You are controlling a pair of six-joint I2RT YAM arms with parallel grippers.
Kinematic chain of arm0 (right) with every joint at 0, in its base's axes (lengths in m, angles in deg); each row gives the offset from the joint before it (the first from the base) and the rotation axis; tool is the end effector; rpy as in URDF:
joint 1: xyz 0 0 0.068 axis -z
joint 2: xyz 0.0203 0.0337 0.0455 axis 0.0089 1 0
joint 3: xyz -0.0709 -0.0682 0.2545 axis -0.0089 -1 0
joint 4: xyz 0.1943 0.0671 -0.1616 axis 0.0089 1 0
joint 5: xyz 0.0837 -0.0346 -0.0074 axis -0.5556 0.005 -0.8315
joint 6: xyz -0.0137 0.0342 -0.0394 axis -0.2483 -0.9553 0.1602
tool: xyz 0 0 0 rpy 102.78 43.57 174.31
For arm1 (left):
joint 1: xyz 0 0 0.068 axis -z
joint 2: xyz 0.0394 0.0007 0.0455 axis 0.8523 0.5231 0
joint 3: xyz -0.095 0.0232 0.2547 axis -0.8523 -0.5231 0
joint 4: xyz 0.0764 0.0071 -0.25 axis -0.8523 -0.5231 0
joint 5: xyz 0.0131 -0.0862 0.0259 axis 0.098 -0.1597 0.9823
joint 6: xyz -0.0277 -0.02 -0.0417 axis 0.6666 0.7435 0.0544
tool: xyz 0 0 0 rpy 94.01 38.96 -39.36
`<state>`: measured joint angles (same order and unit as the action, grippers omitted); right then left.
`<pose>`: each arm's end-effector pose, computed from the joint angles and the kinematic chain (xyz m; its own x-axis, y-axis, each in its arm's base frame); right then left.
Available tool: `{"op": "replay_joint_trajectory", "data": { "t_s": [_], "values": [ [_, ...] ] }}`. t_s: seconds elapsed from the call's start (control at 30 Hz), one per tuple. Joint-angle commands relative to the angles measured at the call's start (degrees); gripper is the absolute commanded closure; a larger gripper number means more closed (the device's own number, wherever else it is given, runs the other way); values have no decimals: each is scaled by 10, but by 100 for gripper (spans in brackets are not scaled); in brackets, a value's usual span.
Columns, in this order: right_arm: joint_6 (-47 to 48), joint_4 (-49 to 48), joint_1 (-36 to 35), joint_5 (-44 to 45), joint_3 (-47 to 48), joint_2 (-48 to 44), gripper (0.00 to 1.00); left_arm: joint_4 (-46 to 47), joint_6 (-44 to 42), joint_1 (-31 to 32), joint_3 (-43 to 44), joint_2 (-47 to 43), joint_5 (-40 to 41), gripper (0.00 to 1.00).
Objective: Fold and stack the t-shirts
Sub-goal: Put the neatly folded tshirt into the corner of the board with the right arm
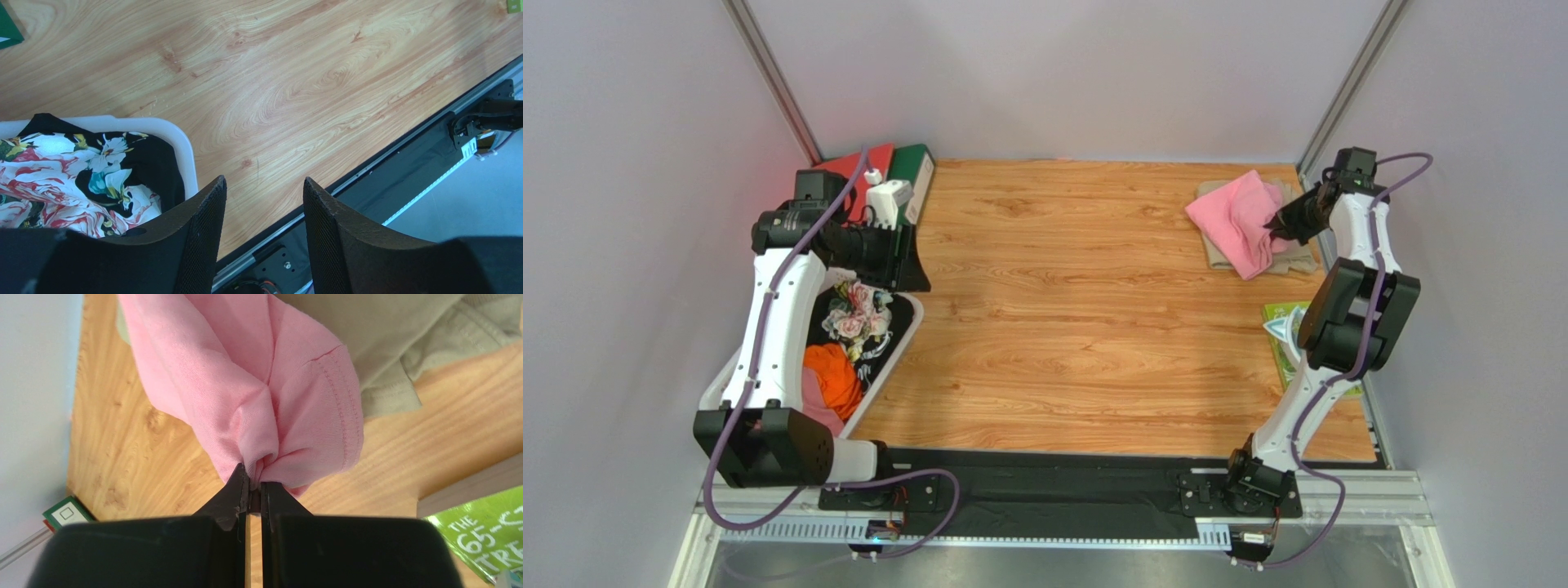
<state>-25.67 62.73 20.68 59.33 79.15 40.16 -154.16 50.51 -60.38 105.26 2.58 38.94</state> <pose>0.4142 -0.1514 0.2581 -0.4687 0.8337 -0.2921 0.6721 0.5511 0.4945 0.2472 -0.0117 0.3674 -0.8252 0.1275 -0.5502 0.3953 0.8261 -0.4015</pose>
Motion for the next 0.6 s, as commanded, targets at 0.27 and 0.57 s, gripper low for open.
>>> {"op": "replay_joint_trajectory", "data": {
  "t_s": [0.27,0.57],
  "values": [
    [8,147,-4,189,72,-45,56,5,5,9,16,7,-60,43],
    [26,108,-23,197,125,-26,29,-9,-6,9,21,-1,-53,43]
  ]
}}
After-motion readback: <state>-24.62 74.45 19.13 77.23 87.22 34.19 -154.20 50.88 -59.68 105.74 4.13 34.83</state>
